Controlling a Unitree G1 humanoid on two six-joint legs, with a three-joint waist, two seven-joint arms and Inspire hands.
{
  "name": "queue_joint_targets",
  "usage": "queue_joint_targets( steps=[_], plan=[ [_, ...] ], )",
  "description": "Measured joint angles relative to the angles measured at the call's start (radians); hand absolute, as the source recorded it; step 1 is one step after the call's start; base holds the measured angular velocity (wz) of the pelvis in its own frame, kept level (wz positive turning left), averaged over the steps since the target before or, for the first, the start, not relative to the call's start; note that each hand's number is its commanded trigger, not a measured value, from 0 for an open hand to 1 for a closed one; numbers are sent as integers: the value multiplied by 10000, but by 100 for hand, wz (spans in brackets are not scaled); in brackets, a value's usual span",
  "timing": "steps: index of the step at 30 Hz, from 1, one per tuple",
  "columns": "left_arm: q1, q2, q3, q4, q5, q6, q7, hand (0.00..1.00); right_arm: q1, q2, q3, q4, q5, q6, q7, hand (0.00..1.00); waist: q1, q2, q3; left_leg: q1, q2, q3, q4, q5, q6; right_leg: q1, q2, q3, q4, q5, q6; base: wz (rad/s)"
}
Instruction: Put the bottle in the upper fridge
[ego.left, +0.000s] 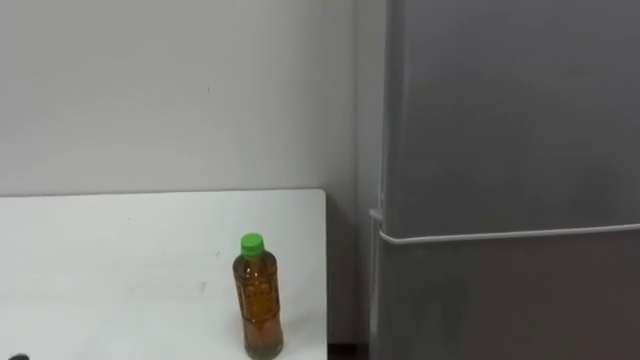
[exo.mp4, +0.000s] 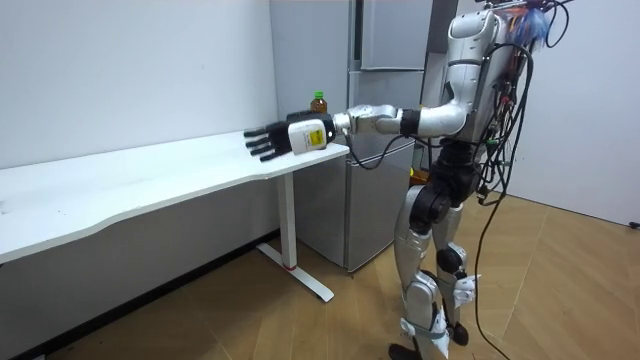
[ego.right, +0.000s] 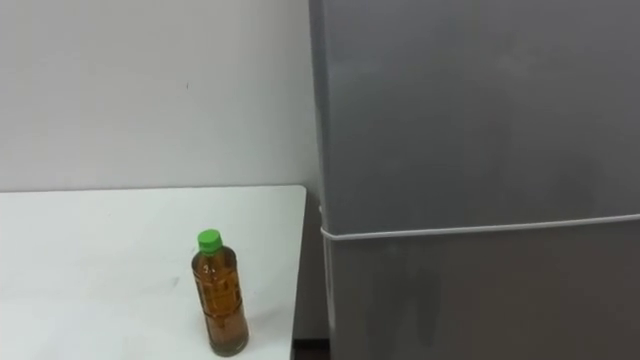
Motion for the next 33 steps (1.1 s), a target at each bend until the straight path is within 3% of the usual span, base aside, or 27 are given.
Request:
queue_joint_targets(
  steps=[6, 16, 21, 23, 33],
  plan=[
    [-14, 0, 34, -781, -8, 69, 29, 0, -14, 26, 4, -91, 116, 185, 1, 0, -44, -22, -8, 13, -3, 1, 12, 1, -1, 7, 2, 4, -44, -1, 0, 0],
    [-795, 1, 29, -1574, 101, 402, -13, 0, -35, 143, -48, -79, 112, 229, -93, 0, -120, -48, 48, 91, -10, -59, 20, 2, 0, 16, 4, 50, -36, 1, -1, 1],
    [-1180, 18, -131, -2110, 401, 470, -50, 0, -238, 133, -103, -45, 43, 447, 33, 0, -363, -46, 69, 37, -12, -58, 57, 2, 1, -12, 5, 69, -52, -2, 0, 0],
    [-1545, 39, -195, -2115, 444, 524, -253, 0, -268, 130, -103, -30, 46, 470, 80, 0, -467, -68, 59, 33, -13, -38, 78, 2, 1, -9, 8, 106, -50, -2, 0, 0],
    [-1970, 84, -847, -2284, 1064, 1105, -1441, 0, -535, 156, -198, 70, -32, 652, 176, 0, -862, -95, 85, -22, -13, 73, 31, 3, 1, -146, 10, 231, -64, -2, 0, -3]
  ],
)
